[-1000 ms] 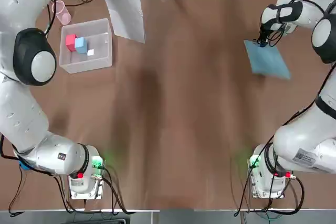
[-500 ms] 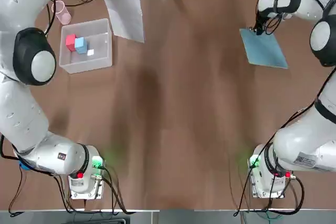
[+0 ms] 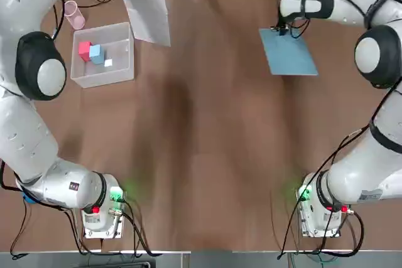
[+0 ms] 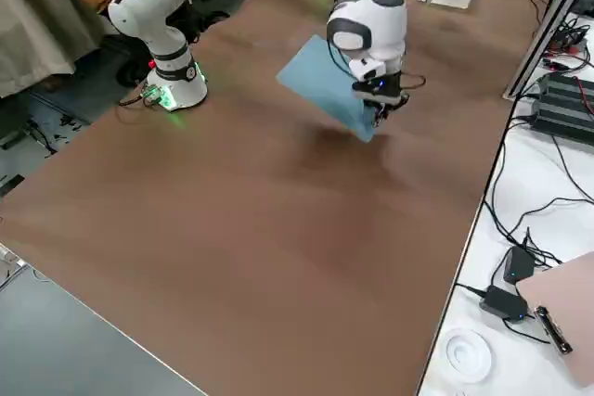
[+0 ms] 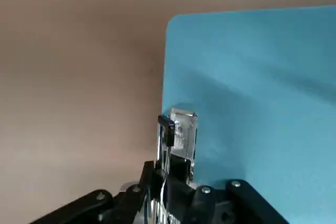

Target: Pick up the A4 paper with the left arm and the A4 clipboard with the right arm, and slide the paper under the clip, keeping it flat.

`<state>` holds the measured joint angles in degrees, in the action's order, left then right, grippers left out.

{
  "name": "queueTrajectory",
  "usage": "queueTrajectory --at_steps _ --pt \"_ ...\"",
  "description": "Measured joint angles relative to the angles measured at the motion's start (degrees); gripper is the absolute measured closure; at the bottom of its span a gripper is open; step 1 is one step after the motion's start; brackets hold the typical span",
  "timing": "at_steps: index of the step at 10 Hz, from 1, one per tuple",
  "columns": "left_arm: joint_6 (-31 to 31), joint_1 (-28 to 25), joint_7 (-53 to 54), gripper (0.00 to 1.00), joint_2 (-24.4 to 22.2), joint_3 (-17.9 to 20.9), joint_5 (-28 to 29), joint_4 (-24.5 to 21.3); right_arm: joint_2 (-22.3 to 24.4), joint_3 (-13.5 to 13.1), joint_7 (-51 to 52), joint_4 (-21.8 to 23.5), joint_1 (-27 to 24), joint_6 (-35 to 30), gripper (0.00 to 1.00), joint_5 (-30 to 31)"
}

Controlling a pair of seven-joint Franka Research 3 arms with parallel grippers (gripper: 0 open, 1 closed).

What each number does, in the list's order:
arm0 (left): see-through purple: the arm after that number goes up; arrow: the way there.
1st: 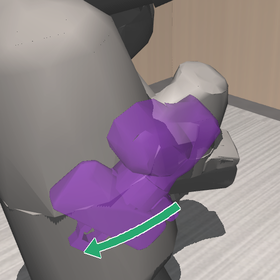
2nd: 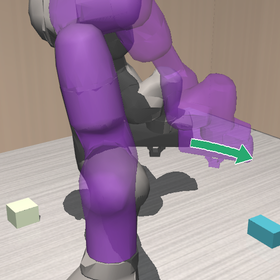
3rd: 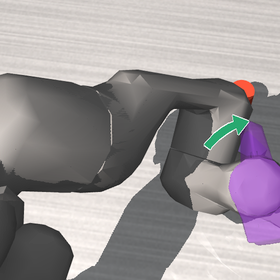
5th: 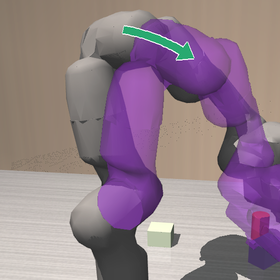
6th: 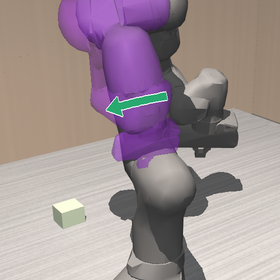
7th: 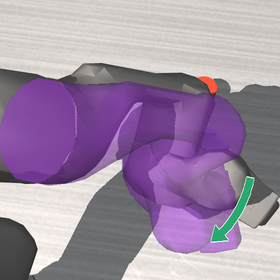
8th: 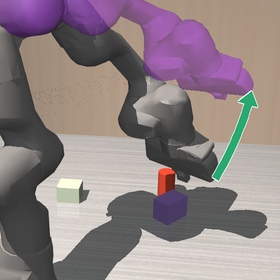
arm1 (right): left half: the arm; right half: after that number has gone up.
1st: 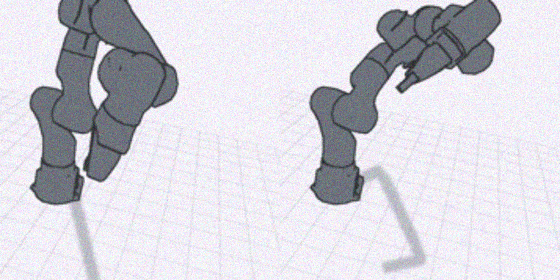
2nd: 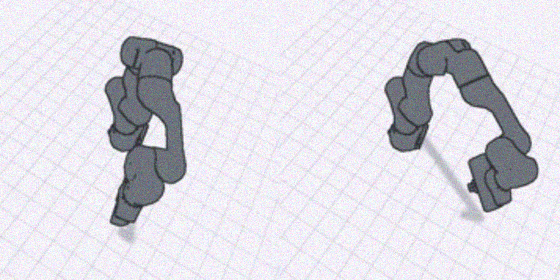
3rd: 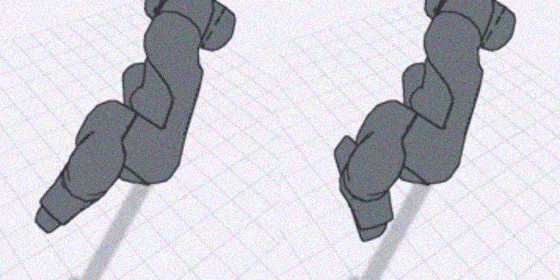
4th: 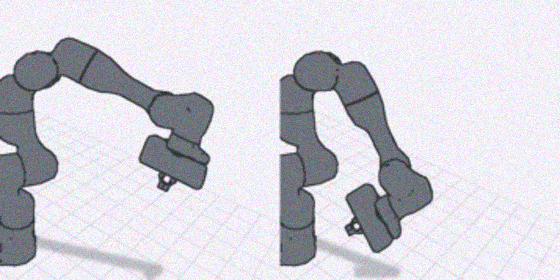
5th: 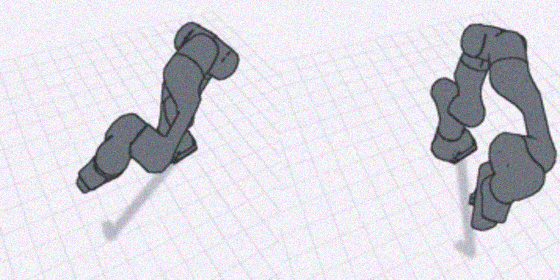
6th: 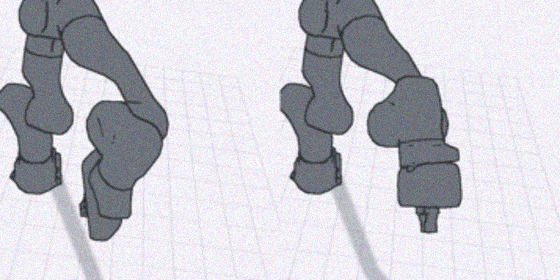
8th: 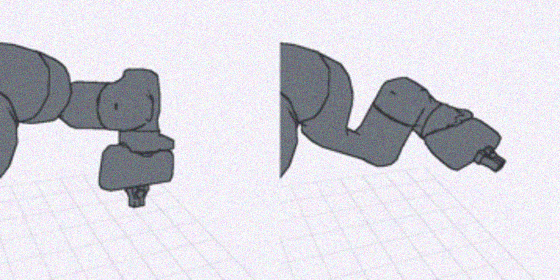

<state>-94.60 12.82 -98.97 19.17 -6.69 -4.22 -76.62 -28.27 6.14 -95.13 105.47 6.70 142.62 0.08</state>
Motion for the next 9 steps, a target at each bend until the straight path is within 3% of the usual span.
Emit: queueTrajectory --at_steps 3,6,7,9 --pt "0.0 -0.2 1.1 0.99 0.0 1.0 0.0 0.1 -0.5 0.2 -1.0 0.2 11.5 6.5 0.96 0.0" --pt "0.0 -0.2 1.1 0.99 -0.1 0.9 0.0 0.2 -5.2 -0.4 -8.8 -1.9 23.1 13.0 0.96 0.0" --pt "0.0 -0.3 1.1 0.99 -0.1 1.0 0.0 0.3 -7.5 -1.4 -12.2 -5.2 26.5 13.2 0.96 0.0" --pt "0.0 -1.3 1.1 0.99 -0.3 1.0 0.0 0.3 -12.4 -7.3 -19.7 -12.3 35.1 13.0 0.96 0.0"
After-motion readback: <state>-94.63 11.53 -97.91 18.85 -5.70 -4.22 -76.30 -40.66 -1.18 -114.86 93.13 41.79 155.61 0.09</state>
